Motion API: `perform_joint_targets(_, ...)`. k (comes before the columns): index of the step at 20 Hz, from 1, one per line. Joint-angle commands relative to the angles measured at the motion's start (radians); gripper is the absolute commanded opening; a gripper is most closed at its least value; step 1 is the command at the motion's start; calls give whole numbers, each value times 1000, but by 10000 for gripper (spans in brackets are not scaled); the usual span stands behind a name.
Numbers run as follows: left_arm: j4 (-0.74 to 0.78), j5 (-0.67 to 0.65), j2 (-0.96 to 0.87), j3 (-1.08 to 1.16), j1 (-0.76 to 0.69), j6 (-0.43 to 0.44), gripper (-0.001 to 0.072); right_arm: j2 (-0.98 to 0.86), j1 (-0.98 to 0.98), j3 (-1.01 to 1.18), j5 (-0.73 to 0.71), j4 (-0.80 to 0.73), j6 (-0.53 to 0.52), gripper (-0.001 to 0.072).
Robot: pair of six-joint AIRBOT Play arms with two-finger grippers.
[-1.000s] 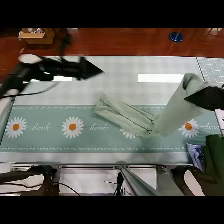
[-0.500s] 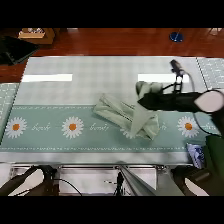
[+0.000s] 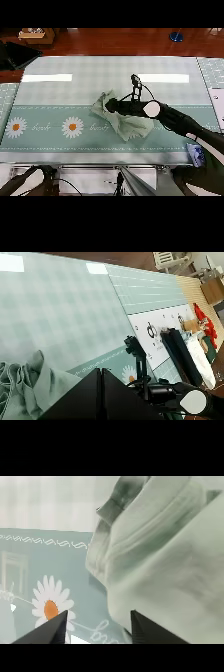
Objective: Fold the shirts.
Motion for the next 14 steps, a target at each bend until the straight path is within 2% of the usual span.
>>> perform_joint_targets(1,53,1,0,-19,-2,0,18,82,-84,6,173,-111,-2,491)
perform_joint_targets(6,65,19,-3,-18,-2,4,24,381,-454,5,813,-615,11,505)
perform_joint_targets(8,66,19,-3,-18,-2,4,62,463,-618,-37,958,-723,-35,505)
perform_joint_targets(10,67,19,-3,-18,-2,4,63,524,-780,-150,991,-616,-98,508)
perform_joint_targets(11,67,19,-3,-18,-2,4,63,544,-842,-219,985,-523,-116,569)
perform_joint_targets(12,72,19,-3,-18,-2,4,62,558,-890,-297,964,-406,-138,602)
perform_joint_targets(14,89,19,-3,-18,-2,4,62,563,-917,-427,888,-189,-175,613)
